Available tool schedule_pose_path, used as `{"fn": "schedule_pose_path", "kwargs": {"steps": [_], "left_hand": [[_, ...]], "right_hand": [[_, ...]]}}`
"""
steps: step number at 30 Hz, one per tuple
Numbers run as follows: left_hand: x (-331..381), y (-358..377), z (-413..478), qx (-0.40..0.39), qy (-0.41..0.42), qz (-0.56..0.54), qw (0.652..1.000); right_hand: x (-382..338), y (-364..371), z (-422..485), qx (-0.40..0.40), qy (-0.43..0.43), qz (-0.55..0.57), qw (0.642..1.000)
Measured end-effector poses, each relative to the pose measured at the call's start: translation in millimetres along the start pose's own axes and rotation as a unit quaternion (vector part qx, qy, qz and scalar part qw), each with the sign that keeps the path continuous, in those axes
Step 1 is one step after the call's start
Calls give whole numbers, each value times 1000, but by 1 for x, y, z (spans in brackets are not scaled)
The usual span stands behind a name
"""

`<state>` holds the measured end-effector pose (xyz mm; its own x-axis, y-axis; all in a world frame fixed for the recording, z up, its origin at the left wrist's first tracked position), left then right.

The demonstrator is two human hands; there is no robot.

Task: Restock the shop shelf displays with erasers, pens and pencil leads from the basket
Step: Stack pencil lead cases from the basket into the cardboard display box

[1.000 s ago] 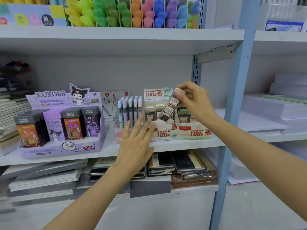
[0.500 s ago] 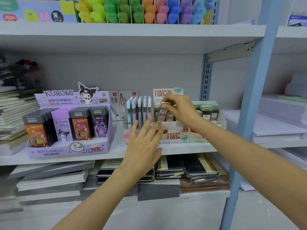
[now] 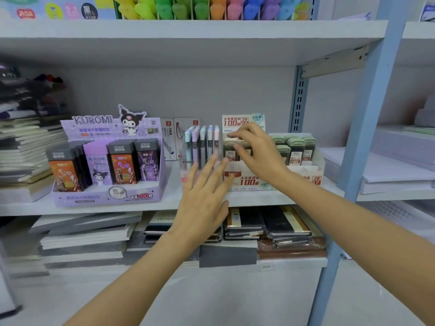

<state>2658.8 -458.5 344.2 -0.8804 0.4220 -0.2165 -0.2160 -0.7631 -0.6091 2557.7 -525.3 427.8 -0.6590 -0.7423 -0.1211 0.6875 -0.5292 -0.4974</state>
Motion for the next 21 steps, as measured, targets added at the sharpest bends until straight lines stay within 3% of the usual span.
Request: {"fn": "schedule_pose_path", "kwargs": {"steps": [2,4,9,12,16,21], "left_hand": [[2,-11,-26,73,-27,-26,997],[7,-7,-64,100,-54,-45,992],[10,65,-200,-63,-161,-89,981],[8,102,-295,-165,-242,-122,948],[11,138,-410,-306,-298,-119,897],[25,159,-495,-394,-303,-114,860]], "right_hand": [[-21,-10,-22,37,-22,48,998],[-42,-2,-55,20,-20,98,995],[-74,101,-181,-215,59,185,957],[-78,180,-276,-372,115,189,902],[-72,259,-410,-552,162,160,802],[-68,295,-556,-688,187,109,692]]}}
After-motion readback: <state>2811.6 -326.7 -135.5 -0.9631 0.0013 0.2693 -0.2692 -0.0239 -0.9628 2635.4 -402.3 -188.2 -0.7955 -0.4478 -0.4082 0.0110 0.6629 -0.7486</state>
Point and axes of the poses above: each hand's wrist, its own z-axis towards the middle knuckle, its own y-axis out of the palm, x = y × z, the point moved 9 cm from there along z, towards the middle knuckle, and after that the axes turned 3 degrees about x, right-handed, at the moved point
